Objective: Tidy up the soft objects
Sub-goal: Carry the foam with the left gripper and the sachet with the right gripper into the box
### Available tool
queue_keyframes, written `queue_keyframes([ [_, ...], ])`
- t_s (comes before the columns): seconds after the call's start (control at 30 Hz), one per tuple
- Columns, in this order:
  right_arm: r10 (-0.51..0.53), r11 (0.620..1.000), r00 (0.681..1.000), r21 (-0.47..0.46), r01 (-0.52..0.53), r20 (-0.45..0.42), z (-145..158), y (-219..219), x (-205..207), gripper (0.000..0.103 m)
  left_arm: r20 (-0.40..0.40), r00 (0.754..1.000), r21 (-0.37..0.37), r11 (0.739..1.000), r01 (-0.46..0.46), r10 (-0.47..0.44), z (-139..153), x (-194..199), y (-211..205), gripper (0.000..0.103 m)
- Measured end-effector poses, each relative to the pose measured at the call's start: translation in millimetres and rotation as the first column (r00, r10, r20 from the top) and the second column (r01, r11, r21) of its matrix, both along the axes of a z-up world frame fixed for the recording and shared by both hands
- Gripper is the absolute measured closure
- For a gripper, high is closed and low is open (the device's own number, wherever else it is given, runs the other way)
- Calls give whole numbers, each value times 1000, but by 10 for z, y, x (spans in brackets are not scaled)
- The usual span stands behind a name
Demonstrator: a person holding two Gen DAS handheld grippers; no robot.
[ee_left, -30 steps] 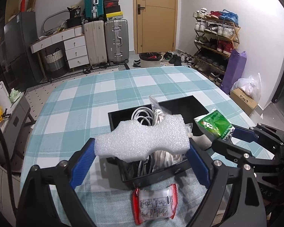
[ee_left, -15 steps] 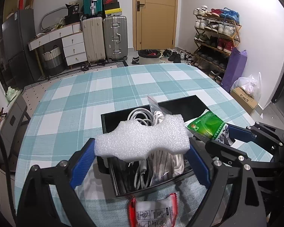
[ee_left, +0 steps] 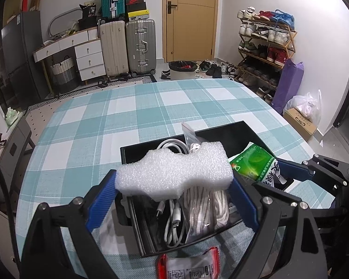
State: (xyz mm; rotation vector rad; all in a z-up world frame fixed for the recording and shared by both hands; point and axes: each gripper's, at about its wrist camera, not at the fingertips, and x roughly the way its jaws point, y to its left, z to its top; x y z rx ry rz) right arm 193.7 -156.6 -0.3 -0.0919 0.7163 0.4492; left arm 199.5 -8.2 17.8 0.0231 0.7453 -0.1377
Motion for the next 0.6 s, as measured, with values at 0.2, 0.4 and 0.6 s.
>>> queue_keyframes([
  [0.2,13,1000,1000,-10,-13,-5,-15,13,44,61,-14,1000,-12,1000,14,-14,-14,60,-25,12],
  [0.4,33,999,999,-19,-33,-13,-6,17,67,53,-20,1000,-10,1000,14,-14,-19,73,-40,11],
  [0.6,40,998,997,-53,-36,64,78,26,-116,15,-15,999,-19,999,32,-33,32,-2,-22,9],
])
